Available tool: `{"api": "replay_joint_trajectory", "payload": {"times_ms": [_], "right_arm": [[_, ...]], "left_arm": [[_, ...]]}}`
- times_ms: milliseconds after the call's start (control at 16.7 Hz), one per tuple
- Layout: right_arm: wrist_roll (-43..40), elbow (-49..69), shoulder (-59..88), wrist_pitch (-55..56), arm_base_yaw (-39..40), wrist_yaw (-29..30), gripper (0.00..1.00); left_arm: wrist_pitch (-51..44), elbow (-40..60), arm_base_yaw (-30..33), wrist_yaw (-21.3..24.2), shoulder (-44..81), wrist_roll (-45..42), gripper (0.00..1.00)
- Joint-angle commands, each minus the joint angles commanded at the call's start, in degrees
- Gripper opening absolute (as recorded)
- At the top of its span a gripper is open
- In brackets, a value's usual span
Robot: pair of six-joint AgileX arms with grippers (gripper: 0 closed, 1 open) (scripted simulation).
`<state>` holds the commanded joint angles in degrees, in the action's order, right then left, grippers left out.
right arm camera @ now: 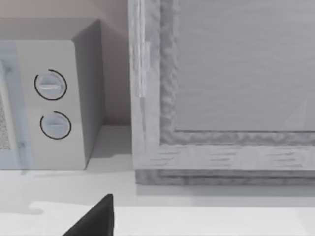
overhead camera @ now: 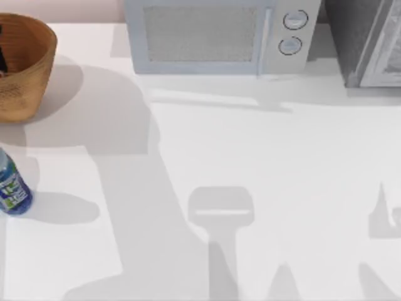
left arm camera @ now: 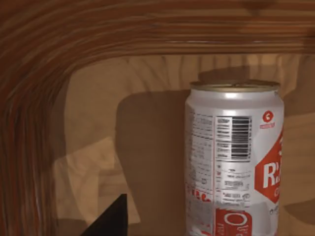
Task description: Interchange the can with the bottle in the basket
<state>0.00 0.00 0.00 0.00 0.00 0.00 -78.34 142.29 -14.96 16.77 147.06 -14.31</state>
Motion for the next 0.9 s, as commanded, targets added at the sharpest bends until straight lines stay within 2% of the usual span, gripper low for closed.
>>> {"api": "replay_joint_trajectory", "payload": {"times_ms": [240,660,900], "right_arm": [[0.0,0.0,0.0,0.0,0.0,0.0,1.0],[0.0,0.0,0.0,0.0,0.0,0.0,1.0],[0.0,0.0,0.0,0.0,0.0,0.0,1.0]], "left_arm": [[0.85,-0.59,0.46,-0.02,-0.02,0.26,1.0],[10.9,-9.05,1.68,-0.19,1.37,1.72,1.0],[12.16,-10.09,1.85,-0.21,1.54,1.89,1.0]]}}
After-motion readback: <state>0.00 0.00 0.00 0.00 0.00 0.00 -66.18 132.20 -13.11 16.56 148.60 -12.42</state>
